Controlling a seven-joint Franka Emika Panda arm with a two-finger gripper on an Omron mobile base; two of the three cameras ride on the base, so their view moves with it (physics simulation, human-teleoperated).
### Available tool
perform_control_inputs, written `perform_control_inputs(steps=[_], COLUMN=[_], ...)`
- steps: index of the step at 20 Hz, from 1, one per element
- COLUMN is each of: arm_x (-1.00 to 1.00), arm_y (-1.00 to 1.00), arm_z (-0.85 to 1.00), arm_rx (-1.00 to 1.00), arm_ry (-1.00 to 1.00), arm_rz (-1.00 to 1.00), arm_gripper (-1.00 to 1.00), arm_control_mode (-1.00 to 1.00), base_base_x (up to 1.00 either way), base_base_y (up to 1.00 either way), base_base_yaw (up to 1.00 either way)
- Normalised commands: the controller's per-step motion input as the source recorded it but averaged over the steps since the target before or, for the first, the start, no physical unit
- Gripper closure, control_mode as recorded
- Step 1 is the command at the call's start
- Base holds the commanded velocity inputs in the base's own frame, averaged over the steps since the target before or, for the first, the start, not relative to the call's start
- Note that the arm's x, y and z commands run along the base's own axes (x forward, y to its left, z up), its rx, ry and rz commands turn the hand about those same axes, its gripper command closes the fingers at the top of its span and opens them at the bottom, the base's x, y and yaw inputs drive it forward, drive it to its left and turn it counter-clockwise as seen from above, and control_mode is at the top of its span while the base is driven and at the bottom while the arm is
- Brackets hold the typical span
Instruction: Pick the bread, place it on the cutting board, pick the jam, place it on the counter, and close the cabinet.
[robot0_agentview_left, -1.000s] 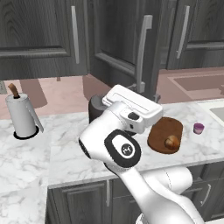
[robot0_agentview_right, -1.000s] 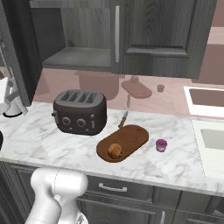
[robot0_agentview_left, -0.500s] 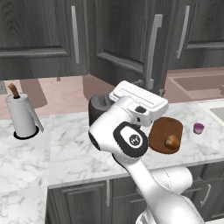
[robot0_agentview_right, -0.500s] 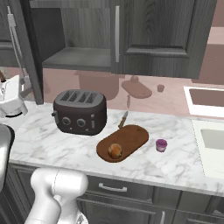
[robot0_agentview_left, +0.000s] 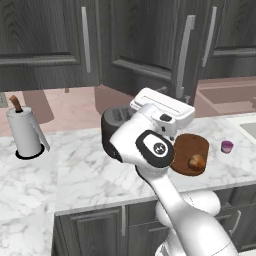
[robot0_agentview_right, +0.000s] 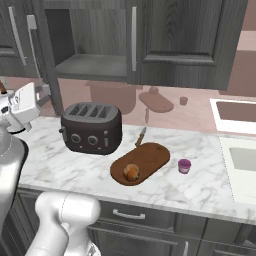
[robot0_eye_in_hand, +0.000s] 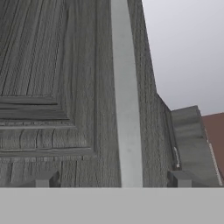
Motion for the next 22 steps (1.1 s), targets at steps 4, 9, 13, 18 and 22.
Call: perform_control_inputs(steps=[4,9,13,18,22], arm_x=[0.33,0.39,0.35,0.34,0.37], arm_y=[-0.22,-0.20,-0.21,-0.25,-0.29], arm_z=[0.00,0.00,0.00,0.00,0.00], arm_rx=[0.00,0.00,0.00,0.00,0.00], arm_ry=[0.00,0.00,0.00,0.00,0.00], arm_rz=[0.00,0.00,0.00,0.01,0.03], arm_gripper=[-1.00,-1.00,-1.00,-1.00,-1.00], arm_control_mode=[-1.00,-1.00,-1.00,-1.00,-1.00], base_base_x=[0.00,0.00,0.00,0.00,0.00], base_base_y=[0.00,0.00,0.00,0.00,0.00], base_base_yaw=[0.00,0.00,0.00,0.00,0.00])
